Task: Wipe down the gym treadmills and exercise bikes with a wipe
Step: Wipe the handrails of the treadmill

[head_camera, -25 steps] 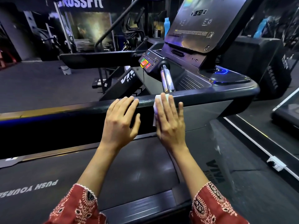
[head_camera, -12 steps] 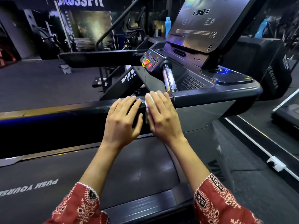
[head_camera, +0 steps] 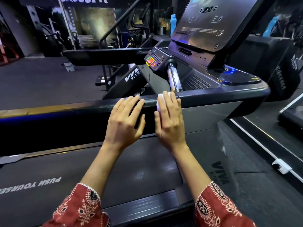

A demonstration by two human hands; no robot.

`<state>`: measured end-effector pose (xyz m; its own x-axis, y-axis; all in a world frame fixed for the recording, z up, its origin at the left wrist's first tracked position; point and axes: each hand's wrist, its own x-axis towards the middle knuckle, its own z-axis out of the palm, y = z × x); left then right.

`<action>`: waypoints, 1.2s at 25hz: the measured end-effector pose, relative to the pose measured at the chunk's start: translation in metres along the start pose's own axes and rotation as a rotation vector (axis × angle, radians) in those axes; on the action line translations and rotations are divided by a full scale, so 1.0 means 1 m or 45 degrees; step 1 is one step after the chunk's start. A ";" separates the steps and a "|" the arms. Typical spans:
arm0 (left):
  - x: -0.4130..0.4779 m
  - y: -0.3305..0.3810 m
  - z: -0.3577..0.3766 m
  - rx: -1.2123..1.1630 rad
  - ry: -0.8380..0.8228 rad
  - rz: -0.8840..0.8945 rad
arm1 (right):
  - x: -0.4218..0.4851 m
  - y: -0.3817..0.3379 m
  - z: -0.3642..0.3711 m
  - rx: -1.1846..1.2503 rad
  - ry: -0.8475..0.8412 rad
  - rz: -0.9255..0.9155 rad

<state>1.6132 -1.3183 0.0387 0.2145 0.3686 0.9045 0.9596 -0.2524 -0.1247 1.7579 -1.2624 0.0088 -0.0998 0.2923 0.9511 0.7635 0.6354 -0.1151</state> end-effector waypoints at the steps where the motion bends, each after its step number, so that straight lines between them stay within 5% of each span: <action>1: 0.000 -0.001 -0.002 0.003 0.002 -0.005 | 0.003 -0.001 0.001 -0.034 0.018 -0.008; 4: -0.002 -0.006 -0.009 0.029 -0.001 -0.027 | 0.015 -0.017 0.004 0.068 0.063 0.249; 8: -0.009 -0.019 -0.022 0.085 -0.016 -0.082 | 0.008 -0.031 0.011 0.042 -0.030 -0.015; 11: -0.017 -0.035 -0.035 0.119 0.006 -0.091 | 0.011 -0.041 0.014 0.080 0.041 0.337; 16: -0.025 -0.074 -0.051 0.065 0.020 -0.032 | 0.013 -0.082 0.028 0.027 -0.013 -0.052; 19: -0.030 -0.102 -0.064 0.025 0.039 0.002 | 0.017 -0.103 0.040 -0.045 0.120 0.354; 23: -0.036 -0.129 -0.077 -0.022 0.058 0.035 | 0.014 -0.135 0.049 -0.053 0.014 -0.026; 27: -0.045 -0.144 -0.087 -0.049 0.063 0.035 | 0.021 -0.151 0.057 -0.055 0.117 0.236; 30: -0.048 -0.148 -0.088 -0.057 0.064 0.041 | 0.010 -0.160 0.058 0.009 -0.010 -0.187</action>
<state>1.4450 -1.3775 0.0497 0.2347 0.3147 0.9197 0.9429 -0.3037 -0.1366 1.5978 -1.3198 0.0206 -0.2151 0.2010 0.9557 0.7356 0.6770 0.0232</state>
